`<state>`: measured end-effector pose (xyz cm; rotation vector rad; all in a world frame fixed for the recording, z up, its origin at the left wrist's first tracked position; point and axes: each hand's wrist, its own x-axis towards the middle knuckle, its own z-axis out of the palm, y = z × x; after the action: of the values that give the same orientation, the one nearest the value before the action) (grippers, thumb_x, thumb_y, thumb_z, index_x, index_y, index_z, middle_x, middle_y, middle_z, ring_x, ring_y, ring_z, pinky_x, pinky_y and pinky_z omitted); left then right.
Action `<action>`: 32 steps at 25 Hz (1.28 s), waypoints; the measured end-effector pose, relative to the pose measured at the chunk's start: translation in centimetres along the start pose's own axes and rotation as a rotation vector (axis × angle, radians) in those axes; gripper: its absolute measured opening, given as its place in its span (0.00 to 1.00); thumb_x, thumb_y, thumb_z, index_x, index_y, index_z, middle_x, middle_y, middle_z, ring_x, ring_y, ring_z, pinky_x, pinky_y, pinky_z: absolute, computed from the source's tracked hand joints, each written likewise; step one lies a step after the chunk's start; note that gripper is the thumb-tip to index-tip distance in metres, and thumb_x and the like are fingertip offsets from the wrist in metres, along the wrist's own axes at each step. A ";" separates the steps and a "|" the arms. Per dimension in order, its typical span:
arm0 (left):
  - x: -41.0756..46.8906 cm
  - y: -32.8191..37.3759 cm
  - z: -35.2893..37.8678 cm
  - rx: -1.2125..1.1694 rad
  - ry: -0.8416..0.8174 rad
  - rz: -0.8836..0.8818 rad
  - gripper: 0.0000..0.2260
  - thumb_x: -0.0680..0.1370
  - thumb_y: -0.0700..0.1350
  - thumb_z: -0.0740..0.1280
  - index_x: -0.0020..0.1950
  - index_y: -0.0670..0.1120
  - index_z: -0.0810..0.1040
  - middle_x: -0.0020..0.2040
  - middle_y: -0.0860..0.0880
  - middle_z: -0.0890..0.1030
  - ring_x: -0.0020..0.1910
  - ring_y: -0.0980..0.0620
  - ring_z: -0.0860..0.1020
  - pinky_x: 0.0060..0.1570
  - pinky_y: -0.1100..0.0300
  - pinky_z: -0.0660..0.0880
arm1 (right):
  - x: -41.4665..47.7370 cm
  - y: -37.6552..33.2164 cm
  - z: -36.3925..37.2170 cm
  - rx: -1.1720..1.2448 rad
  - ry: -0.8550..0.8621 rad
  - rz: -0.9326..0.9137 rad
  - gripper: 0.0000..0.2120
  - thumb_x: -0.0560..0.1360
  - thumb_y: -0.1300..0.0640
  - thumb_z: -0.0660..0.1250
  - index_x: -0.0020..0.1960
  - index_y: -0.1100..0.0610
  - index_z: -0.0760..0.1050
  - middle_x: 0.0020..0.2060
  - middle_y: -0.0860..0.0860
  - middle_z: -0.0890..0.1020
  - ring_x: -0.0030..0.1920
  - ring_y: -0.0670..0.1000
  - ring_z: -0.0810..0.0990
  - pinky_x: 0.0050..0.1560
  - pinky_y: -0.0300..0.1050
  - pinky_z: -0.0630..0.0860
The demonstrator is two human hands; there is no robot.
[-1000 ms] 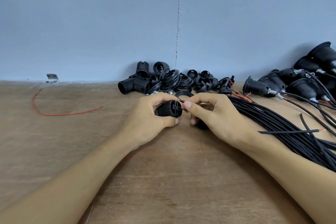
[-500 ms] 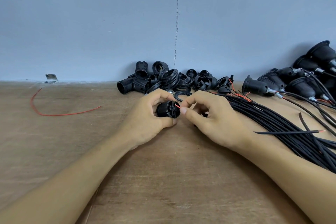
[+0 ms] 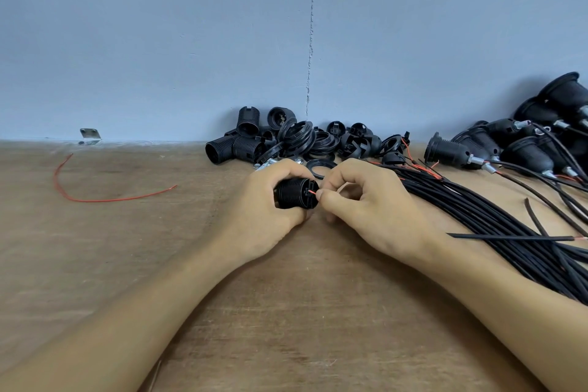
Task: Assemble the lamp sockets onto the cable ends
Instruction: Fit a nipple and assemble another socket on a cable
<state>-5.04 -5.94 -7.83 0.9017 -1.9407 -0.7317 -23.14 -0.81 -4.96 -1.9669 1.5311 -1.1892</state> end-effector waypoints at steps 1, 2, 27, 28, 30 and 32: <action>0.0 0.0 0.0 0.004 0.004 0.003 0.17 0.68 0.43 0.75 0.53 0.59 0.80 0.49 0.55 0.84 0.52 0.50 0.83 0.57 0.40 0.79 | -0.1 0.0 0.0 0.012 -0.013 -0.002 0.07 0.74 0.58 0.70 0.38 0.54 0.77 0.32 0.51 0.82 0.33 0.49 0.79 0.39 0.40 0.75; -0.1 0.0 0.0 0.011 0.010 0.007 0.17 0.68 0.43 0.75 0.53 0.60 0.80 0.49 0.56 0.84 0.52 0.50 0.83 0.56 0.40 0.79 | -0.1 -0.1 0.0 0.025 -0.026 -0.003 0.07 0.75 0.58 0.70 0.38 0.54 0.77 0.31 0.51 0.82 0.31 0.47 0.79 0.38 0.38 0.74; -0.3 0.5 -0.3 0.288 -0.011 0.250 0.15 0.70 0.44 0.74 0.54 0.60 0.81 0.40 0.59 0.82 0.41 0.57 0.79 0.36 0.64 0.73 | -0.5 0.1 0.5 -0.198 0.014 -0.212 0.06 0.76 0.62 0.69 0.41 0.56 0.76 0.43 0.47 0.75 0.36 0.45 0.74 0.38 0.38 0.67; -0.3 0.5 -0.3 0.283 -0.022 0.245 0.15 0.70 0.46 0.74 0.54 0.59 0.82 0.41 0.59 0.82 0.41 0.56 0.80 0.38 0.62 0.74 | -0.5 0.2 0.5 -0.205 0.012 -0.211 0.06 0.76 0.62 0.69 0.41 0.56 0.76 0.42 0.47 0.75 0.36 0.45 0.73 0.38 0.38 0.67; -0.3 0.4 -0.2 0.264 -0.026 0.221 0.17 0.70 0.48 0.75 0.57 0.61 0.81 0.44 0.61 0.84 0.44 0.56 0.81 0.42 0.58 0.77 | -0.5 0.3 0.4 -0.206 0.004 -0.204 0.06 0.76 0.62 0.69 0.41 0.55 0.76 0.42 0.47 0.75 0.36 0.45 0.73 0.38 0.36 0.66; -0.3 0.2 -0.1 0.250 -0.016 0.190 0.19 0.69 0.50 0.75 0.58 0.64 0.80 0.45 0.61 0.84 0.46 0.56 0.82 0.45 0.54 0.80 | -0.3 0.3 0.3 -0.169 0.008 -0.173 0.07 0.76 0.61 0.70 0.40 0.53 0.77 0.42 0.47 0.76 0.36 0.44 0.74 0.39 0.33 0.67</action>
<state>-4.89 -5.59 -7.72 0.8444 -2.1301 -0.3924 -23.10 -0.64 -5.46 -2.2472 1.5358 -1.1687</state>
